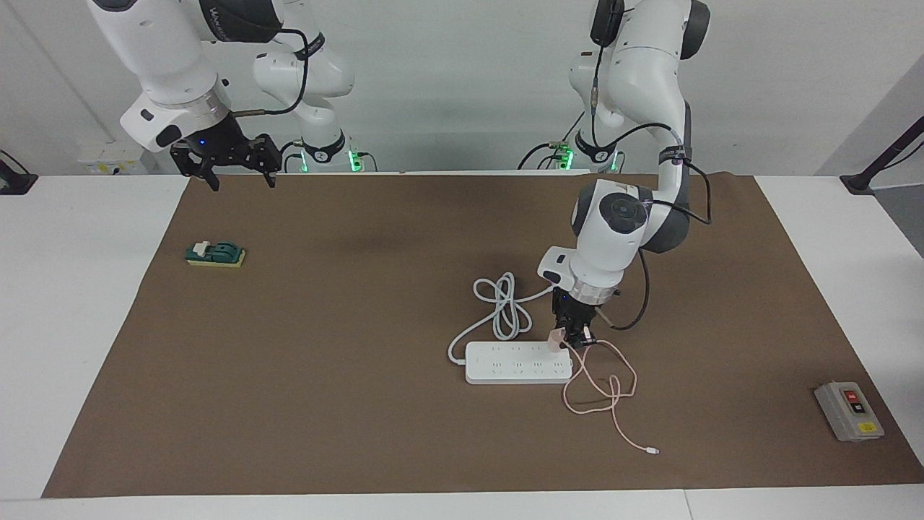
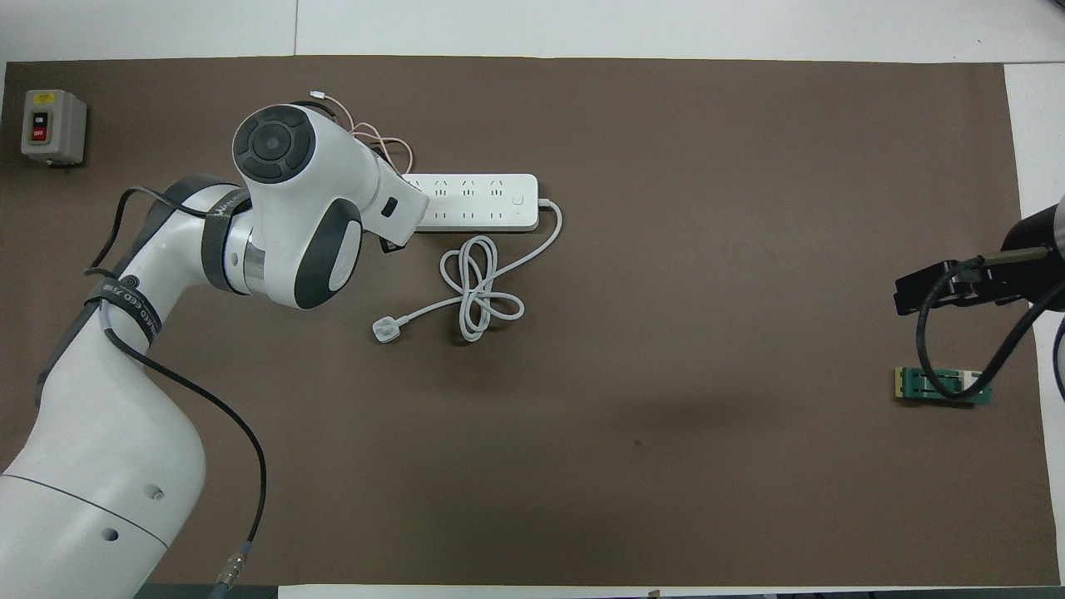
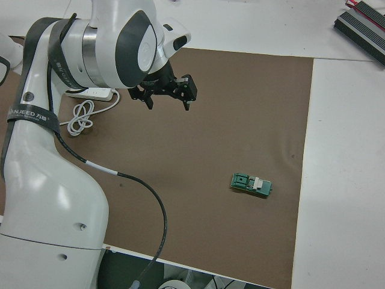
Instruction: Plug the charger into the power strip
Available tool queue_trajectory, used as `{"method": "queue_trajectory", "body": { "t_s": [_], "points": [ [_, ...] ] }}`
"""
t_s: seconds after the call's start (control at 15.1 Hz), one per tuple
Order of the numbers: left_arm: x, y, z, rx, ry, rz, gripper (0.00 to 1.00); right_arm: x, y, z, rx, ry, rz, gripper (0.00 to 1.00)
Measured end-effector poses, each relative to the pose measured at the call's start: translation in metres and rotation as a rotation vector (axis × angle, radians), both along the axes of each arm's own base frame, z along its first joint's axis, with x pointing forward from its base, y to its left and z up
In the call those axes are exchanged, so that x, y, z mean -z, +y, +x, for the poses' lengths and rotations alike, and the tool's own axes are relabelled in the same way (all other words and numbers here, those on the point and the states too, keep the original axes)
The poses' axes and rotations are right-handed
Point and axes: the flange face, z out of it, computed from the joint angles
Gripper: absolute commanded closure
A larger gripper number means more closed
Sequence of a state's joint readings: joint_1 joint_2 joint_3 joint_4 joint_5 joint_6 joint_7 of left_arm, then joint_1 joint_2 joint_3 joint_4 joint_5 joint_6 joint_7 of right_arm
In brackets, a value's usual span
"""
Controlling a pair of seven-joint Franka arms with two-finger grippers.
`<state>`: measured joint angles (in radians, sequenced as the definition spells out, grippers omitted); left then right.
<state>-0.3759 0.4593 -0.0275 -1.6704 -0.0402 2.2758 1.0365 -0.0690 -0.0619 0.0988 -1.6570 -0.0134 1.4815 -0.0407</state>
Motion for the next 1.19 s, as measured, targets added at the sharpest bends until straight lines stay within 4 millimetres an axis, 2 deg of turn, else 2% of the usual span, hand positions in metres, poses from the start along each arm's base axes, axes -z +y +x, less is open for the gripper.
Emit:
{"method": "queue_trajectory", "body": {
  "t_s": [0.86, 1.19],
  "points": [
    [-0.0005, -0.0017, 0.0071, 0.003, 0.038, 0.008, 1.00, 0.0000, 0.0000, 0.0000, 0.000, 0.000, 0.000, 0.00],
    [-0.0004, -0.0021, 0.0089, 0.070, 0.037, 0.015, 1.00, 0.0000, 0.0000, 0.0000, 0.000, 0.000, 0.000, 0.00]
  ]
}}
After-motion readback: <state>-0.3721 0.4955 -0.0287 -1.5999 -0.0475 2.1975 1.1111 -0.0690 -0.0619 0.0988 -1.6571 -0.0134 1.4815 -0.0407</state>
